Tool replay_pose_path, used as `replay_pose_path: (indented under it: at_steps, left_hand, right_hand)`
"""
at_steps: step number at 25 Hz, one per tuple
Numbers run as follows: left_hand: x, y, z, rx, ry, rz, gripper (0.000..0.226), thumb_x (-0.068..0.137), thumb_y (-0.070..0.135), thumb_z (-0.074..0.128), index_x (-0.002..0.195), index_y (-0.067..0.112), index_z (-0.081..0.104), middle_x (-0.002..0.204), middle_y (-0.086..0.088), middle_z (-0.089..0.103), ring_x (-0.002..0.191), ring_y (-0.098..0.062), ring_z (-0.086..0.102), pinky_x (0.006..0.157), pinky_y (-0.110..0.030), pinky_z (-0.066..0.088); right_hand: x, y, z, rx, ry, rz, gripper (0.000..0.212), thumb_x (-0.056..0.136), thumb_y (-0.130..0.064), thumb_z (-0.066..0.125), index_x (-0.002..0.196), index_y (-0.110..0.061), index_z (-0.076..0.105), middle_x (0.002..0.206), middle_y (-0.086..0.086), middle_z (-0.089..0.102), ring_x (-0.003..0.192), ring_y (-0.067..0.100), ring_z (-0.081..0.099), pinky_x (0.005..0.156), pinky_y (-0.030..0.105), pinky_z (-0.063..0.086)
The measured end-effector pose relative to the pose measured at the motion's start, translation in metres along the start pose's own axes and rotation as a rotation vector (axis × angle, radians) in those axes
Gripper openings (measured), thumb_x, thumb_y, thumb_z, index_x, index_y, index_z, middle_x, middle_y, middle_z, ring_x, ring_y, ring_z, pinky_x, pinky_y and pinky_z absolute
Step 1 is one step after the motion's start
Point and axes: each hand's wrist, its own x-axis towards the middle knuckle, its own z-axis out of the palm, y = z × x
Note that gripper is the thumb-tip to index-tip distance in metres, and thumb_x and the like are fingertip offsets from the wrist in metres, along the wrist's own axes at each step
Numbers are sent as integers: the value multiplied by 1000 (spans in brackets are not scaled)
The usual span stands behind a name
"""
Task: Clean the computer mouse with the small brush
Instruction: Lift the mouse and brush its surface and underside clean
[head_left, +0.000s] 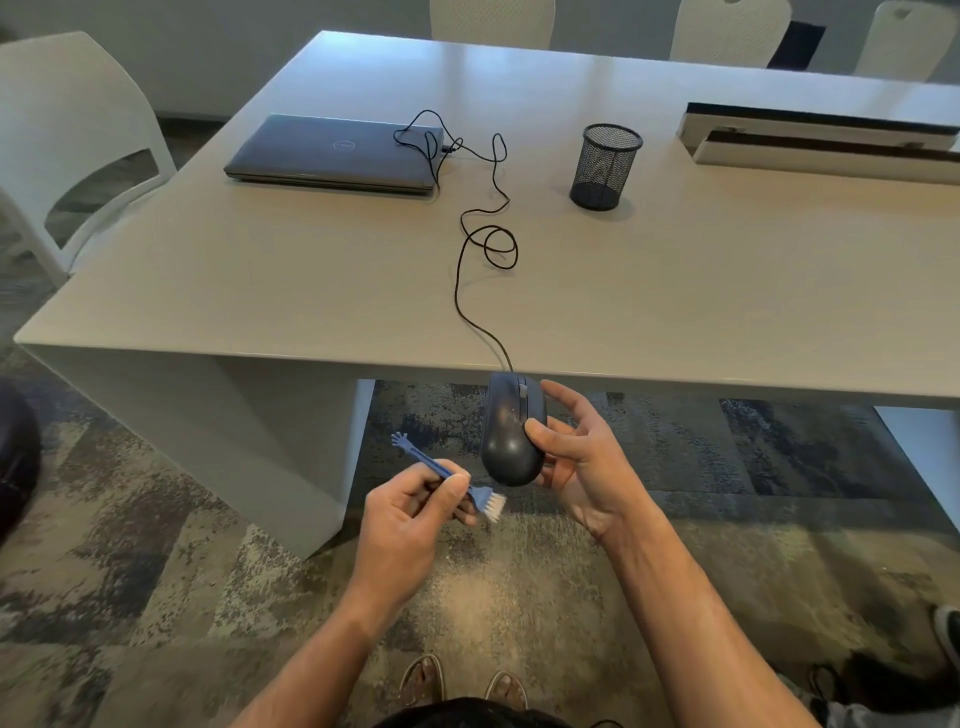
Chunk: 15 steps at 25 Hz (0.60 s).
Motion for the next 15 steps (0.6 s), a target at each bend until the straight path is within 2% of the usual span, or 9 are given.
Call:
replay_pose_path:
  at_steps: [4, 7, 11, 15]
  left_hand:
    - [11, 7, -12, -45, 154, 28, 12, 86, 27, 67, 89, 29, 78, 79, -8, 75, 65, -18, 71, 65, -21, 58]
    - [25, 20, -18, -9, 196, 103, 12, 87, 27, 67, 89, 31, 78, 81, -3, 77, 68, -15, 73, 67, -19, 58]
    - [43, 40, -16, 130, 138, 202, 10, 88, 32, 67, 94, 35, 75, 86, 7, 78, 74, -10, 74, 71, -16, 57]
    - [58, 53, -6, 248, 21, 210, 7, 90, 28, 68, 94, 25, 72, 79, 7, 76, 66, -7, 71, 65, -16, 56]
  right_hand:
    - [-1, -1, -3, -9, -24, -2, 72, 73, 0, 76, 137, -17, 47, 106, 17, 76, 87, 31, 75, 67, 46, 62]
    - [-2, 1, -2, -67, -64, 4, 71, 74, -2, 77, 138, -16, 49, 108, 14, 76, 93, 29, 75, 67, 42, 62]
    - [-3, 6, 0, -128, -118, 7, 67, 76, -7, 79, 138, -14, 55, 115, 16, 73, 103, 30, 72, 72, 42, 62]
    - [-2, 8, 3, -161, -127, 7, 51, 85, -6, 73, 133, -16, 60, 115, 14, 74, 101, 28, 73, 72, 40, 61]
